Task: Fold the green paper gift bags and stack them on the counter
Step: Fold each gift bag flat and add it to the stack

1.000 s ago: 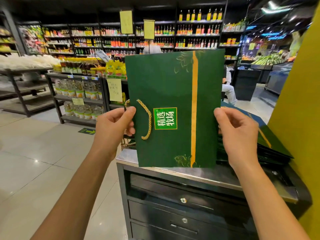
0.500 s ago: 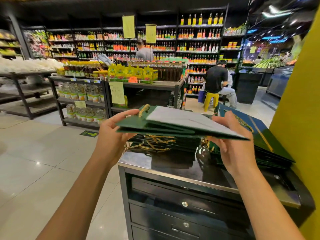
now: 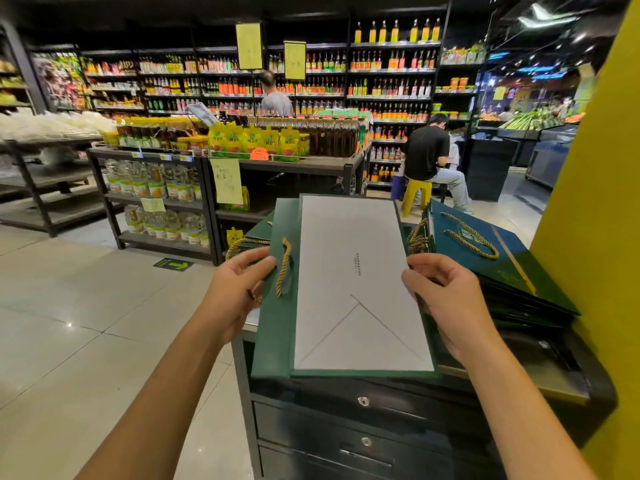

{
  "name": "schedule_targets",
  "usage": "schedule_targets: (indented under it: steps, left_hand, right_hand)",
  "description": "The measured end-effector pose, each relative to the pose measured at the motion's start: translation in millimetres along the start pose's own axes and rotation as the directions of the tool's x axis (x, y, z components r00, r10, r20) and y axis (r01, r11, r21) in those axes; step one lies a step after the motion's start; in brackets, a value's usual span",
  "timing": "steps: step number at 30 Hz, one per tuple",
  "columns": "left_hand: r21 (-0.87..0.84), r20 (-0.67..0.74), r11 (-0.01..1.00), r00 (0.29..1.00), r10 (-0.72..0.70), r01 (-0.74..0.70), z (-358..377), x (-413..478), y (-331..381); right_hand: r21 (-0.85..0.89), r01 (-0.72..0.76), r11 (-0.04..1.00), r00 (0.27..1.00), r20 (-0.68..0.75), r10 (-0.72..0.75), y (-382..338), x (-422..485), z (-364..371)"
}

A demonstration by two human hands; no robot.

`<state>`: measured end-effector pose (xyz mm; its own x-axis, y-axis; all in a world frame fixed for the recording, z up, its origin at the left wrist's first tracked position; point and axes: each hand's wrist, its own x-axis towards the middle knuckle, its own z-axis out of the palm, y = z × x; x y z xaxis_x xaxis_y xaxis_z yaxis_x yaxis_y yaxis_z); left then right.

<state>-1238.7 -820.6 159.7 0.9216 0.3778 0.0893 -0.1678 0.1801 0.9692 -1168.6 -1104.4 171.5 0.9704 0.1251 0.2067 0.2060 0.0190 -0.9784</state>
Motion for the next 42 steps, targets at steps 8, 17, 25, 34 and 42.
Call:
schedule_targets:
  steps: [8,17,25,34,42]
  left_hand:
    - [0.256,0.094,0.966,0.993,-0.072,0.046,7,3,-30]
    - [0.388,0.085,0.922,0.995,-0.046,0.01,9,11,-43]
    - [0.438,0.1,0.899,0.995,-0.014,-0.031,10,12,-45]
    - [0.4,0.199,0.917,0.977,-0.079,-0.007,2,17,-42]
    - [0.365,0.152,0.928,0.978,-0.14,0.076,6,18,-40]
  right_hand:
    - [-0.54,0.153,0.828,0.983,-0.003,-0.183,31,-1,0]
    - [-0.694,0.394,0.602,0.897,0.148,-0.416,32,-5,52]
    - [-0.645,0.321,0.693,0.947,0.234,-0.221,32,17,134]
    - [-0.637,0.337,0.693,0.932,0.331,-0.148,34,29,128]
    - [-0.237,0.185,0.954,0.931,0.352,-0.093,29,22,98]
